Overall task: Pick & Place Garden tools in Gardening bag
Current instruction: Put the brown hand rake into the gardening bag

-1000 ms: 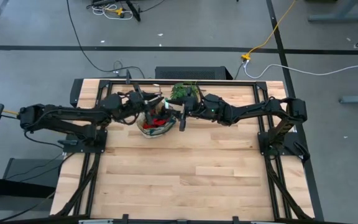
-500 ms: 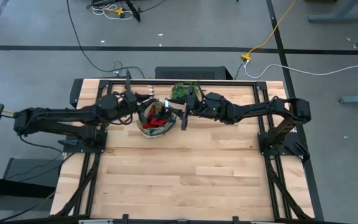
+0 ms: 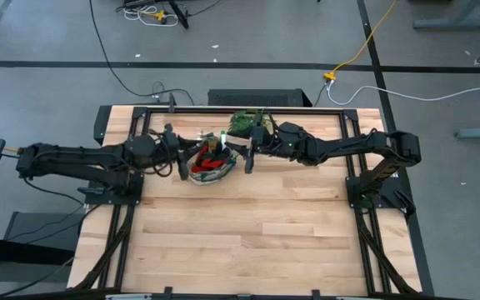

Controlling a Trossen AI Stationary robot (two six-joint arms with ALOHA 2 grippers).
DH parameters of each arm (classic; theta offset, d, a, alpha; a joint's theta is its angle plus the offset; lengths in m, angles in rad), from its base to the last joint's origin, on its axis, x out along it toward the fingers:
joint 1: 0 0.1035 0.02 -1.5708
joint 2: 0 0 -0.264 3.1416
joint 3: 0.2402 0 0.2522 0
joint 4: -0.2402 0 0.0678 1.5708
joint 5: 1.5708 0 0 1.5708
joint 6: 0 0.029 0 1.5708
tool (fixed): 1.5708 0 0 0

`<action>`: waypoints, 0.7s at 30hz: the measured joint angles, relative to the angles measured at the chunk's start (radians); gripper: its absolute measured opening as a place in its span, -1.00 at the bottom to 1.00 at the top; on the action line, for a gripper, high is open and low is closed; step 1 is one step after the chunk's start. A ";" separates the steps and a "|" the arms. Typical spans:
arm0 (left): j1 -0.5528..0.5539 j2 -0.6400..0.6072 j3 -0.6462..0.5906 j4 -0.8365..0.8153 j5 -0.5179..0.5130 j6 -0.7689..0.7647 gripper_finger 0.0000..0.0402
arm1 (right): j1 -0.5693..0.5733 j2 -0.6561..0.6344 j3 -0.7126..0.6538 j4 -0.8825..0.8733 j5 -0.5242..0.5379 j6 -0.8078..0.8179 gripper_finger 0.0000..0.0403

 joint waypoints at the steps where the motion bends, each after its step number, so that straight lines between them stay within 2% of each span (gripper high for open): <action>1: -0.013 0.000 -0.010 0.003 -0.013 -0.004 -0.65 | 0.000 -0.005 0.000 -0.002 -0.001 0.000 -0.23; 6: -0.070 0.000 -0.095 0.084 -0.085 -0.012 -0.65 | 0.003 -0.017 0.000 -0.009 -0.008 0.002 -0.23; 11: -0.103 -0.002 -0.177 0.226 -0.099 0.004 -0.65 | 0.005 -0.017 0.000 -0.013 -0.045 0.004 -0.23; 21: -0.139 -0.002 -0.335 0.417 -0.165 0.010 -0.65 | 0.017 -0.017 0.000 -0.022 -0.054 0.004 -0.23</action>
